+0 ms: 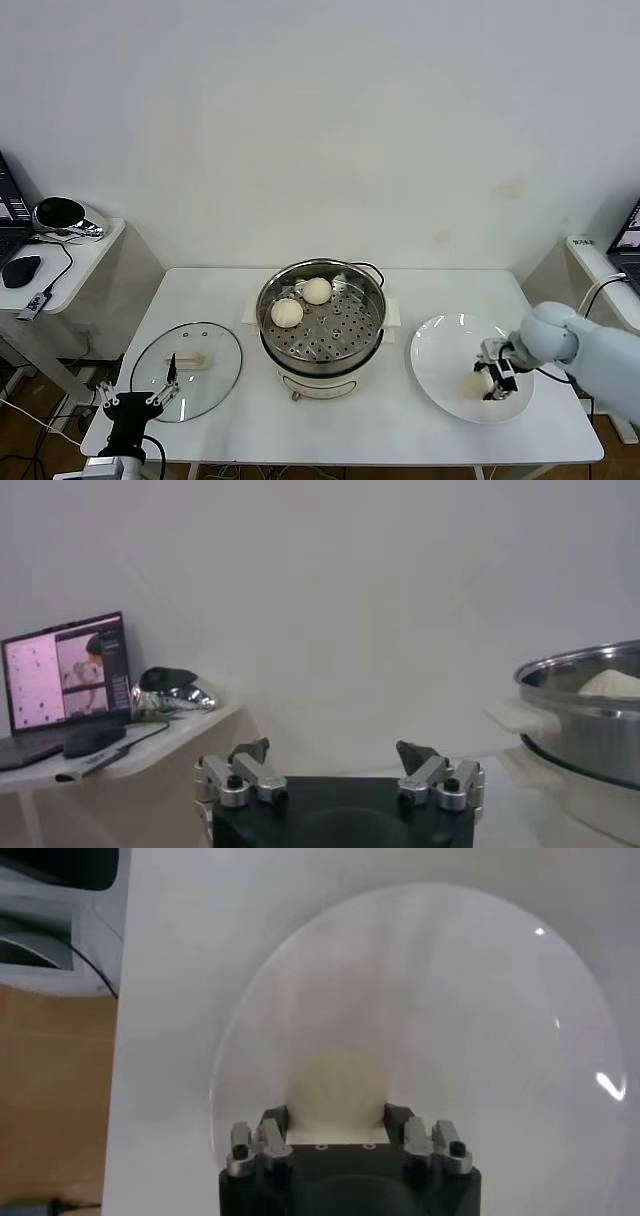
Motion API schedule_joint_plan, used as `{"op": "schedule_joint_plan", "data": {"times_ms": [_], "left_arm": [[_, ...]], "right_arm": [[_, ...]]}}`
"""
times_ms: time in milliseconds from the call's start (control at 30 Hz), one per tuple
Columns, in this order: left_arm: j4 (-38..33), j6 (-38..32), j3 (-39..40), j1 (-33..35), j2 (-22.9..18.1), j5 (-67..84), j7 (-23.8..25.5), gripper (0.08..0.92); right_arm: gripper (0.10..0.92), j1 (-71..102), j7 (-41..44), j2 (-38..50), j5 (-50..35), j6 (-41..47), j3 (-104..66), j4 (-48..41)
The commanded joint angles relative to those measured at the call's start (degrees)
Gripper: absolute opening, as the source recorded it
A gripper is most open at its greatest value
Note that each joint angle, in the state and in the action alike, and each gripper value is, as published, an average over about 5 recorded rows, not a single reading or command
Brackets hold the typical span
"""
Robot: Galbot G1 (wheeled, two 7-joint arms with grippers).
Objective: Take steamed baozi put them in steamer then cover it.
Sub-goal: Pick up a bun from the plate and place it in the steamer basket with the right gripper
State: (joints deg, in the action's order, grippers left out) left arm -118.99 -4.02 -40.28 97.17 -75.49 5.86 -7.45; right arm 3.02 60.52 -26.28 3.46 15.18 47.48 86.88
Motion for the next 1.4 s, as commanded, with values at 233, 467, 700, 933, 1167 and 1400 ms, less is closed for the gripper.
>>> {"op": "schedule_joint_plan", "data": {"times_ms": [233,467,700,933,1167,1400], "left_arm": [[-0.1,0.0,-0.1,-0.1,0.3,0.3,0.0,0.823],[-0.4,0.0,-0.5,-0.2,0.4,0.5,0.0,0.823],[-0.6,-0.2,-1.2,-0.1,0.1,0.7,0.0,0.823],[-0.9,-0.2,-2.1,-0.3,-0.6,1.0,0.0,0.823],[-1.4,-0.2,-2.6,-0.3,-0.9,1.3,0.0,0.823],[-1.2,-0.3,-2.9,-0.1,-1.1,1.5,-0.1,0.823]], "right_arm": [[0.588,-32.7,5.1,-7.3,-11.9,-0.7,10.1,-3.2],[0.594,-44.6,2.5,-19.0,-18.9,-2.2,17.4,-3.4],[0.594,-43.1,-0.8,-29.6,-22.7,-9.5,22.8,-2.7],[0.602,-40.5,-3.1,-39.1,-15.7,-22.8,29.0,-6.0],[0.604,-37.1,-3.1,-43.4,-9.2,-31.8,31.0,-8.1],[0.611,-34.7,-2.5,-45.3,0.7,-36.3,31.1,-8.7]]}}
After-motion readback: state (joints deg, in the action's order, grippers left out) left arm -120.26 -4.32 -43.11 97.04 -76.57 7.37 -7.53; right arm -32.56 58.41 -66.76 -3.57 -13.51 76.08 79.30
